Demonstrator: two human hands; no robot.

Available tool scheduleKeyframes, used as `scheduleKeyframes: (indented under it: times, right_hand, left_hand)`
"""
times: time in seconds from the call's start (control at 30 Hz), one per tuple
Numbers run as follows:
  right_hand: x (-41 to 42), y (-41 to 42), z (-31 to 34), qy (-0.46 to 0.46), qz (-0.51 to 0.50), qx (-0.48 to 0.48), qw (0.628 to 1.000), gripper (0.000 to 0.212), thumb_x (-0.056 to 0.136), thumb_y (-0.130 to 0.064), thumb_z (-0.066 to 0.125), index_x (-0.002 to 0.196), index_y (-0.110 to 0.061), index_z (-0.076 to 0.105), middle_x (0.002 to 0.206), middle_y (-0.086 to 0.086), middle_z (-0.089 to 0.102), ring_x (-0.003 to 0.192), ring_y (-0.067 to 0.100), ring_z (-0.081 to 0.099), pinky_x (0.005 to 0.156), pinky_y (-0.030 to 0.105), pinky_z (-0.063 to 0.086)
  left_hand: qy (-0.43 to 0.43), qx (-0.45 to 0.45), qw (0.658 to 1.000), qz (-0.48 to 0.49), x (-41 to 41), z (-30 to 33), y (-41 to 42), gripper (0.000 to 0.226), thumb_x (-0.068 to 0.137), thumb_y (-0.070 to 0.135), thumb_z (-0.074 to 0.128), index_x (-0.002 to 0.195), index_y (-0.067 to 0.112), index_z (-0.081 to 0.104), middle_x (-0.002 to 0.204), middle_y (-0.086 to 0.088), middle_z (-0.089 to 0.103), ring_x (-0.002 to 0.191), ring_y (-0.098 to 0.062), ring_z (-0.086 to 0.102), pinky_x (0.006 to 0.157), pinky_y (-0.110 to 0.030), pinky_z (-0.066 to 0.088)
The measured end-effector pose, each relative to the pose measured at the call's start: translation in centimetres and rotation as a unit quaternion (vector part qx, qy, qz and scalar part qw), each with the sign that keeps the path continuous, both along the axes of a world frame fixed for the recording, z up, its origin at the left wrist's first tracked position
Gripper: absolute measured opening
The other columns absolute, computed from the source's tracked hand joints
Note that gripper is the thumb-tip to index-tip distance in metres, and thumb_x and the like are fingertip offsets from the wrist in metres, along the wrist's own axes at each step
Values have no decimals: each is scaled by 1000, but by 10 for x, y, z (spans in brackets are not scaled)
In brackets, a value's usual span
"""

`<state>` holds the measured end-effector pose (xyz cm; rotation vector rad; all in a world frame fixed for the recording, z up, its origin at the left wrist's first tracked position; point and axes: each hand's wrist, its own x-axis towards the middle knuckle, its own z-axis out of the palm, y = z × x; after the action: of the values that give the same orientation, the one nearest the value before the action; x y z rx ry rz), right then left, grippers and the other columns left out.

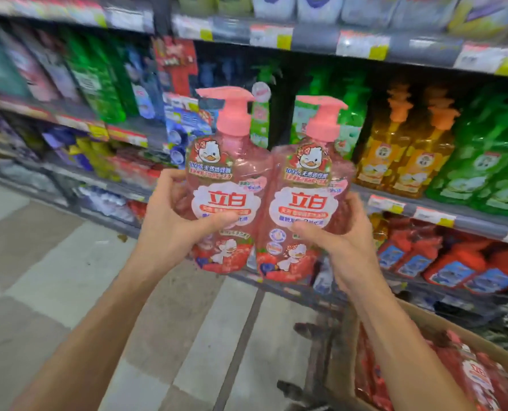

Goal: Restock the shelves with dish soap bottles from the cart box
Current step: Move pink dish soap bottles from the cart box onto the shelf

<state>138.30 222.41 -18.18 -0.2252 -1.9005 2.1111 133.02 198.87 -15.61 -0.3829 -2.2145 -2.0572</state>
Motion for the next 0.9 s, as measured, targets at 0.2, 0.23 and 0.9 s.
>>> scheduleKeyframes:
  times: [0.2,0.23,0.9]
  right_hand:
    - [-42,-63,42,47,39,50,997,70,48,-17,97,107,-21,58,104,-1,76,98,16,73,84,40,59]
    - [-50,-73,49,54,46,56,996,69,49,-18,96,107,-20,59,102,-2,76,97,15,73,84,40,60]
    - [-336,-306,85,118,147,-10,982,61,47,-17,91,103,-19,65,99,-1,77,93,19,74,73,35,61]
  left_hand:
    - [34,17,997,71,-18,30,-69,67,48,36,92,103,28,54,105,-7,74,97,-27,72,87,-55,56]
    - [37,18,996,80,-21,34,-79,67,48,37,92,103,27,54,104,-8,74,96,-27,72,86,-56,56]
    - [94,47,975,194,-248,85,-294,74,47,32,89,113,23,57,104,-4,75,94,-25,73,76,-41,60]
